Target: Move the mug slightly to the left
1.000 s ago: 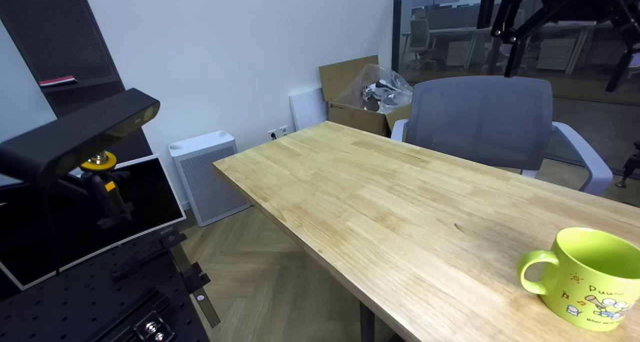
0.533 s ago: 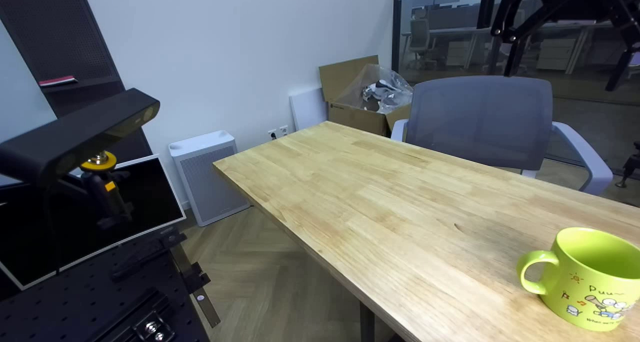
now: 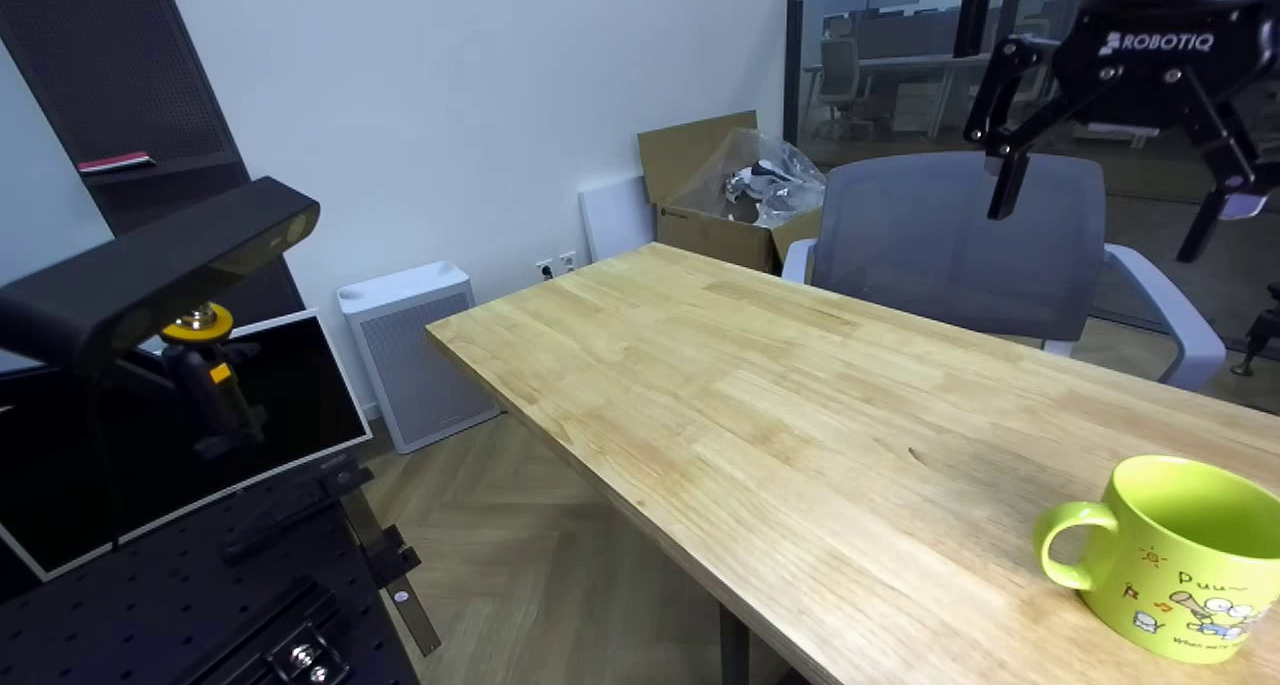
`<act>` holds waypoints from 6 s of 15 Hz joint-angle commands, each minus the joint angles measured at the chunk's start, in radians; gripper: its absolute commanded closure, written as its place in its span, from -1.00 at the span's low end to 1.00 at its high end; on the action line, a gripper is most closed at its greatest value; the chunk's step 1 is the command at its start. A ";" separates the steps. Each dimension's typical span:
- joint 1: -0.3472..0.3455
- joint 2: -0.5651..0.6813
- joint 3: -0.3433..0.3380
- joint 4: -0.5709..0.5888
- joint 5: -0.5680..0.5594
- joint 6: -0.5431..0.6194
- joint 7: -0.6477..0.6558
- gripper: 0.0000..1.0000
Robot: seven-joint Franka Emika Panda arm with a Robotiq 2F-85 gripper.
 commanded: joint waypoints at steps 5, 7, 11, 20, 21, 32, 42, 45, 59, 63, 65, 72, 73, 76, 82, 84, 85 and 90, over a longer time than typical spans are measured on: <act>-0.012 0.110 0.007 0.017 -0.036 0.033 0.039 -1.00; -0.016 0.136 0.006 0.019 -0.038 0.049 0.042 -1.00; -0.024 0.181 0.000 0.029 -0.046 0.066 0.055 -1.00; -0.050 0.242 -0.009 0.042 -0.072 0.102 0.051 -1.00; -0.055 0.245 -0.009 0.041 -0.073 0.113 0.046 -1.00; -0.108 0.263 0.039 0.009 -0.045 0.289 -0.034 -1.00; -0.178 0.305 0.114 -0.002 -0.026 0.373 -0.117 -1.00; -0.187 0.313 0.122 -0.002 -0.027 0.381 -0.125 -1.00; -0.181 0.329 0.115 -0.006 -0.039 0.379 -0.112 0.50; -0.179 0.331 0.112 -0.005 -0.042 0.378 -0.110 0.97; -0.178 0.331 0.112 -0.005 -0.043 0.379 -0.108 1.00; -0.149 0.318 0.090 0.043 -0.049 0.282 -0.058 0.95; -0.146 0.315 0.090 0.050 -0.049 0.270 -0.054 0.95; -0.135 0.308 0.085 0.071 -0.051 0.239 -0.040 0.95; -0.111 0.302 0.066 0.105 -0.059 0.207 -0.004 0.95; -0.101 0.301 0.062 0.110 -0.062 0.204 0.006 0.95; -0.094 0.301 0.060 0.111 -0.065 0.204 0.012 0.95; -0.040 0.300 0.060 0.112 -0.090 0.206 0.058 0.95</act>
